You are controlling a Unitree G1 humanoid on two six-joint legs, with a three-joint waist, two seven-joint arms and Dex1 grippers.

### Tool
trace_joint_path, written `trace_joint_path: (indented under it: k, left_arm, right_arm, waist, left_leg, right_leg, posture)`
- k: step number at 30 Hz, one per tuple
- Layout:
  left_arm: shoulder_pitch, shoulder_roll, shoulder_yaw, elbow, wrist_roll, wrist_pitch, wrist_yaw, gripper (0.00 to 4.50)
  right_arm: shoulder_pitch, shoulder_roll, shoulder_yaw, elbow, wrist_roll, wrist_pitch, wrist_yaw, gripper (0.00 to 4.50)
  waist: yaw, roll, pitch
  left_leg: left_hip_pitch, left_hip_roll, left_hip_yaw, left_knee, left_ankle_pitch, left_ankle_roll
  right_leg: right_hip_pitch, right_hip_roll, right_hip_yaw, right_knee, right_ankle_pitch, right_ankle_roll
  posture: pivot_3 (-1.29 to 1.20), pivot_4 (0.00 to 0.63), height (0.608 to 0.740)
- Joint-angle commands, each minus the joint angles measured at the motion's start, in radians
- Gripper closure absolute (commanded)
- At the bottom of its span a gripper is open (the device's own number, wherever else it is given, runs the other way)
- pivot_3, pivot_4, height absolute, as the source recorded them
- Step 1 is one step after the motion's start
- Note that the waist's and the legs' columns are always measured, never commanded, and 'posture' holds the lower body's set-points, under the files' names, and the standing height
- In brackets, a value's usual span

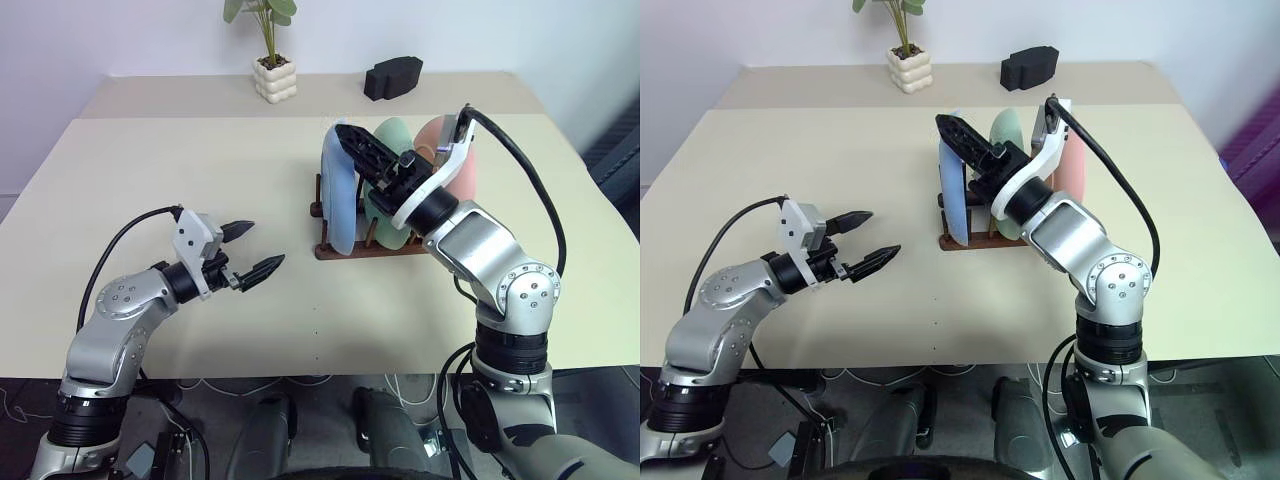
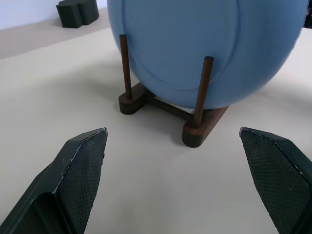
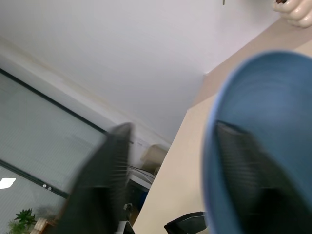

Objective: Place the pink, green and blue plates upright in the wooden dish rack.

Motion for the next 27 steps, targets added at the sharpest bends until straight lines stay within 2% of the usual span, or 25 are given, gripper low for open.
trace_joint_path:
  k: [1, 10, 22, 27]
  left_arm:
    - [-0.004, 0.001, 0.002, -0.035, -0.011, -0.004, -0.001, 0.0]
    - [-0.007, -0.006, -0.007, -0.029, -0.01, -0.008, -0.003, 0.0]
    - [-0.015, -0.018, -0.023, -0.018, -0.007, -0.015, -0.005, 0.0]
    - [-0.014, -0.018, -0.02, -0.011, -0.004, -0.02, -0.004, 0.0]
  right_arm:
    - [-0.017, -0.002, -0.006, -0.02, 0.014, -0.013, 0.003, 0.43]
    - [-0.04, -0.051, -0.014, -0.016, -0.059, -0.006, 0.04, 0.43]
    - [-0.098, -0.178, -0.061, -0.032, -0.138, -0.004, 0.21, 0.43]
    - [-0.163, -0.337, -0.196, 0.01, -0.359, -0.137, 0.402, 0.43]
  waist:
    - [0.0, 0.0, 0.0]
    - [0.0, 0.0, 0.0]
    - [0.002, 0.0, 0.0]
    - [0.007, 0.0, 0.0]
  left_leg:
    - [0.0, 0.0, 0.0, 0.0, 0.0, 0.0]
    - [0.0, 0.0, 0.0, 0.0, 0.0, 0.0]
    - [-0.001, 0.0, 0.0, 0.0, 0.0, 0.0]
    - [-0.002, 0.0, 0.001, 0.0, 0.0, 0.0]
  right_leg:
    - [0.0, 0.0, 0.0, 0.0, 0.0, 0.0]
    - [0.0, 0.0, 0.0, 0.0, 0.0, 0.0]
    - [0.0, 0.0, 0.0, -0.001, 0.0, 0.0]
    - [0.0, 0.0, -0.001, -0.002, 0.0, 0.0]
  posture:
    - [0.0, 0.15, 0.736]
    - [0.0, 0.15, 0.736]
    - [0.0, 0.15, 0.736]
    - [0.0, 0.15, 0.736]
